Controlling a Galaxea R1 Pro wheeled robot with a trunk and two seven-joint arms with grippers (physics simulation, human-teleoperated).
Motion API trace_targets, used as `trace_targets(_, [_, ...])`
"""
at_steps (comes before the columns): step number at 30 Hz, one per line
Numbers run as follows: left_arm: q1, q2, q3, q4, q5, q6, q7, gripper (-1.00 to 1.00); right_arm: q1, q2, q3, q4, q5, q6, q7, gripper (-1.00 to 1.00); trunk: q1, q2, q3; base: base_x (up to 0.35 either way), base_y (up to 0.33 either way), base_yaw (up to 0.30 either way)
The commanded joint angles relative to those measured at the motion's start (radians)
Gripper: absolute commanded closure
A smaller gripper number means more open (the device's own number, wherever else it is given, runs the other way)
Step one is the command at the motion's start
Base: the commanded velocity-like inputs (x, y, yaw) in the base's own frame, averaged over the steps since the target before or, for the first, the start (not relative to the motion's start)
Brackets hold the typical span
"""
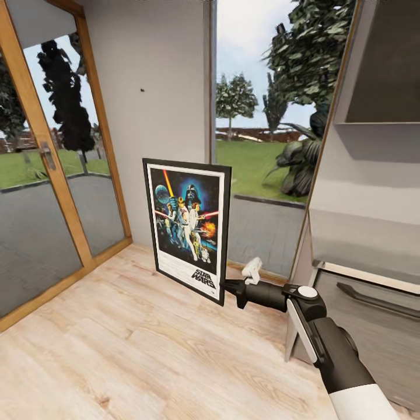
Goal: Pick up the poster from the kitchen countertop and hang it on one of the wall nails in the kitchen.
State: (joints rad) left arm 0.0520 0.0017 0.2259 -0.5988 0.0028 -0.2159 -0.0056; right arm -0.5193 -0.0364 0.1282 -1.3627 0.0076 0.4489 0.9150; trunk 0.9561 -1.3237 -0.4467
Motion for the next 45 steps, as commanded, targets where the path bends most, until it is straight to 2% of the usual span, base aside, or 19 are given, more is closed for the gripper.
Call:
trace_targets(1, [0.000,0.000,0.001,-0.001,0.000,-0.002,-0.001,-1.00,-0.001,0.000,0.000,-0.001,-0.002,0.008,0.004,1.00,-0.004,0.007,0.002,0.000,0.000,0.000])
trace_targets(45, [0.000,0.000,0.001,-0.001,0.000,-0.002,-0.001,-1.00,-0.001,0.000,-0.001,-0.001,-0.002,0.009,0.004,1.00,-0.173,0.315,0.140,0.000,0.000,0.000])
